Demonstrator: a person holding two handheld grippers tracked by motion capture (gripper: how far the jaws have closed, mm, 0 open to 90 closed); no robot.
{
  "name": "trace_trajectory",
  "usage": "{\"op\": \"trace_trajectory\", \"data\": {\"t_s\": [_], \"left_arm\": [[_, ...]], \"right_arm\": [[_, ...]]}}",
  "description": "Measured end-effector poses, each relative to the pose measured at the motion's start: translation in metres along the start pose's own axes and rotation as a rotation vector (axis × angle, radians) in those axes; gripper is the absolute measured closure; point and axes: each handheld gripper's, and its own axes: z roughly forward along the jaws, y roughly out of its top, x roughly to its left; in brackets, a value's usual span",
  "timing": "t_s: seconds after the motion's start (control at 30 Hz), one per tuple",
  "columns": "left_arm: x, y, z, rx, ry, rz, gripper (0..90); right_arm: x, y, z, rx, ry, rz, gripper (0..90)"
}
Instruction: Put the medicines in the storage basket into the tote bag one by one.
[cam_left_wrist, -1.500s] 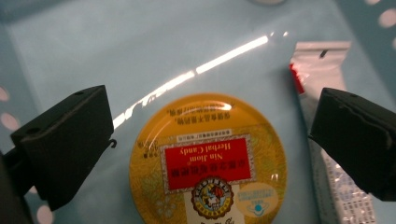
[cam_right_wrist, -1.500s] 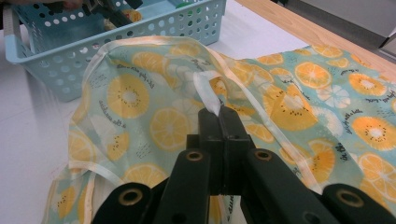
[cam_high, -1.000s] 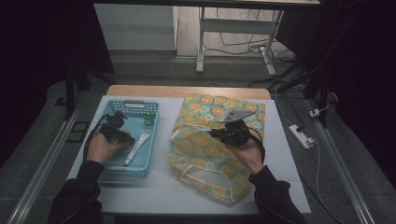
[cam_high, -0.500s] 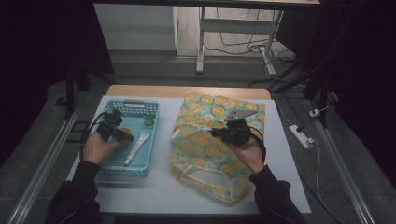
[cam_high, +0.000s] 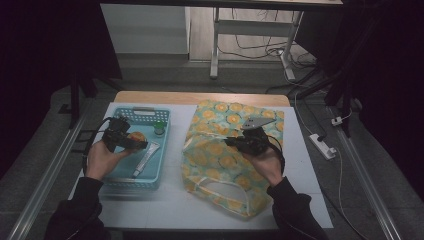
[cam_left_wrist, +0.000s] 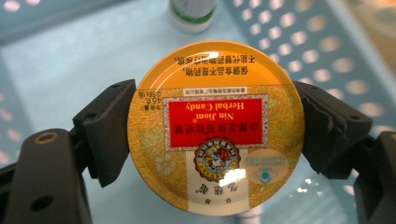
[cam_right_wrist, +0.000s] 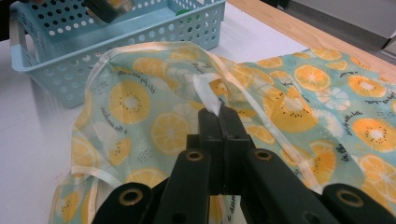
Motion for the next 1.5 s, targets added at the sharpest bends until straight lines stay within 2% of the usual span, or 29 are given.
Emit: {"op": "trace_trajectory", "data": {"t_s": [0.23, 0.3, 0.43, 0.7, 0.77, 0.97, 1.2, 1.4, 1.5], "left_arm": [[-0.017, 0.001, -0.01, -0.038, -0.027, 0.049, 20.1], [-0.02, 0.0, -0.011, -0.054, -0.066, 0.05, 20.1], [-0.028, 0.0, -0.014, -0.066, -0.097, 0.07, 20.1], [-0.055, 0.003, -0.02, -0.096, -0.133, 0.133, 20.1], [-0.062, 0.005, -0.019, -0.091, -0.141, 0.158, 20.1], [-0.078, 0.009, -0.014, -0.098, -0.174, 0.195, 20.1], [-0.103, 0.017, -0.01, -0.108, -0.22, 0.249, 20.1], [-0.125, 0.026, 0.0, -0.101, -0.25, 0.305, 20.1], [-0.133, 0.03, 0.005, -0.101, -0.266, 0.32, 20.1]], "right_arm": [[0.0, 0.0, 0.0, -0.002, -0.002, 0.001, 90.0], [0.0, 0.0, 0.0, -0.005, -0.001, 0.001, 90.0], [0.0, 0.001, -0.001, -0.007, 0.0, 0.0, 90.0], [0.001, 0.001, 0.0, -0.012, 0.0, -0.004, 90.0], [0.001, 0.001, 0.0, -0.012, 0.0, -0.005, 90.0], [0.0, 0.001, -0.001, -0.013, 0.0, -0.001, 90.0], [-0.002, 0.0, 0.0, -0.017, 0.001, 0.007, 90.0], [-0.003, 0.0, 0.0, -0.019, 0.002, 0.015, 90.0], [-0.004, -0.001, 0.0, -0.017, 0.001, 0.015, 90.0]]}}
